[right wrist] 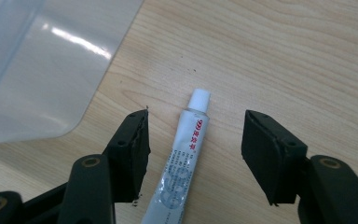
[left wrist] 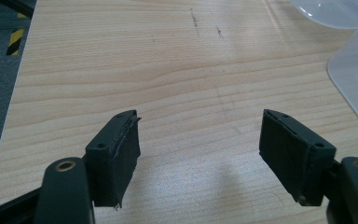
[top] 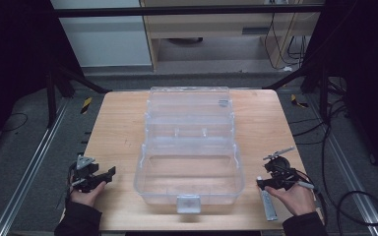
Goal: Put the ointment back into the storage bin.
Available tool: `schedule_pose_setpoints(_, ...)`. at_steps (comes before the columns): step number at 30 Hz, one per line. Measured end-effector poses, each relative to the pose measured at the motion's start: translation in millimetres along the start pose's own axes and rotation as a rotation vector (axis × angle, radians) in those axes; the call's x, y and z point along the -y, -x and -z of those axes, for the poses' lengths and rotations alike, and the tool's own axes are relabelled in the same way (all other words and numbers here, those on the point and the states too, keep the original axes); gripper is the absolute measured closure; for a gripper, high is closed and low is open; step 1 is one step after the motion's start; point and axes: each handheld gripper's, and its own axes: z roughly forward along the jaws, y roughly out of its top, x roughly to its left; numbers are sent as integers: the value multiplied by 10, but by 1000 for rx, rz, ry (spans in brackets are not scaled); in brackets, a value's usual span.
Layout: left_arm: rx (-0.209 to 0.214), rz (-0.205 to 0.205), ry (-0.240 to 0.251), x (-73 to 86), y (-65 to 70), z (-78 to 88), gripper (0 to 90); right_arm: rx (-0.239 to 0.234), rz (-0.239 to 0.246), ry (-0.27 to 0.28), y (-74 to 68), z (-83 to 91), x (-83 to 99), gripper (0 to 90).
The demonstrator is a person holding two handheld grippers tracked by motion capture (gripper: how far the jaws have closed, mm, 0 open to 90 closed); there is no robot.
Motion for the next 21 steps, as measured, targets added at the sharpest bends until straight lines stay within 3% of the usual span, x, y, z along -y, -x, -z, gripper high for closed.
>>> schedule_pose_setpoints(6,1,0,1,0,-1,2,282,5,0,-38,-21,-65,6,461)
schedule_pose_setpoints(8,0,0,1,0,-2,3,281,-25,-18,-47,0,-95,20,472)
schedule_pose_setpoints(14,-1,0,0,0,-2,2,282,-38,-39,-78,31,-177,92,500)
schedule_pose_setpoints(21,1,0,0,0,-3,1,282,-30,-17,-104,32,-232,92,539)
